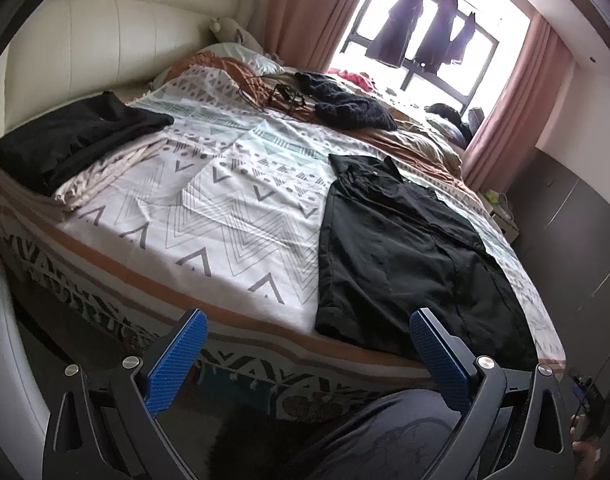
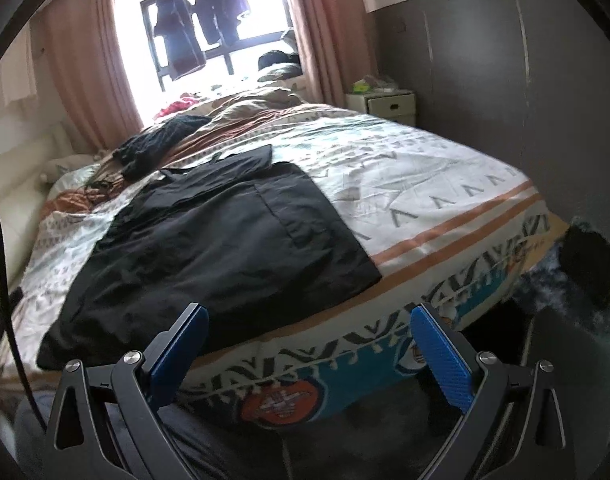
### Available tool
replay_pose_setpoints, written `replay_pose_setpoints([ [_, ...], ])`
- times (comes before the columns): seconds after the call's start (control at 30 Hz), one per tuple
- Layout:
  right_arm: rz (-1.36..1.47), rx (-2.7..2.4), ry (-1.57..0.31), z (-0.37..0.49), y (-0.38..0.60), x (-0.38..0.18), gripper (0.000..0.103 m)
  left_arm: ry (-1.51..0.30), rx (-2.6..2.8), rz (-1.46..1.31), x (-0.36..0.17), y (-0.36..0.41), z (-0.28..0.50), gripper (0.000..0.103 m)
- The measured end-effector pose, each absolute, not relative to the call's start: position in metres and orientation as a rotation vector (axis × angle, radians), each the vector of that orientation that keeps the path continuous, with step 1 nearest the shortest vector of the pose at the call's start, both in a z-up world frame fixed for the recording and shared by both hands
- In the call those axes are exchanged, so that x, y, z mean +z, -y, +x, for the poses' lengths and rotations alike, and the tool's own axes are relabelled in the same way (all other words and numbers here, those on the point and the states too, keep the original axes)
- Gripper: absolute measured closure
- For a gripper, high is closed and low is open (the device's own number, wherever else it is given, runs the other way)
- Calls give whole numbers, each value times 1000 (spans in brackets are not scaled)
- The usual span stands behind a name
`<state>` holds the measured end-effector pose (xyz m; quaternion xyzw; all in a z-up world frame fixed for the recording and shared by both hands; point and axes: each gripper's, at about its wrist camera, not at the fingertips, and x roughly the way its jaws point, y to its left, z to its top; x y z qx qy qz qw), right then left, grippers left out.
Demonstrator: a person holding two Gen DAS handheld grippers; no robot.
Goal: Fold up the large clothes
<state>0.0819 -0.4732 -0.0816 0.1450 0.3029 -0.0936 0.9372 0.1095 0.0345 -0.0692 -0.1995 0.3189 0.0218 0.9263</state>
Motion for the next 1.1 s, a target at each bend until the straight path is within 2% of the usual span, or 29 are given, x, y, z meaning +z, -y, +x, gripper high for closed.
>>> replay_pose_setpoints([
  [0.27,307,-179,-657,113,478,-86,0,-670,9,-399,-79,-33,141,2],
  [0.43,412,-118,-683,134,489,-105,1,-752,-20,-412,-98,-31,177,27],
  [0.5,422,-122,-695,143,492,-114,7,-793,-30,-420,-110,-30,189,33],
  [0.57,415,-128,-725,151,495,-123,26,-823,-45,-434,-121,-30,197,38],
  [0.63,421,-143,-750,159,503,-132,29,-852,-64,-451,-133,-29,204,40],
  [0.87,544,-226,-746,165,553,-155,30,-935,-112,-499,-159,-19,222,45],
  [0.97,598,-192,-742,172,567,-163,40,-944,-135,-527,-162,-18,230,45],
  [1.1,661,-148,-723,183,578,-173,42,-961,-148,-584,-166,-19,240,45],
])
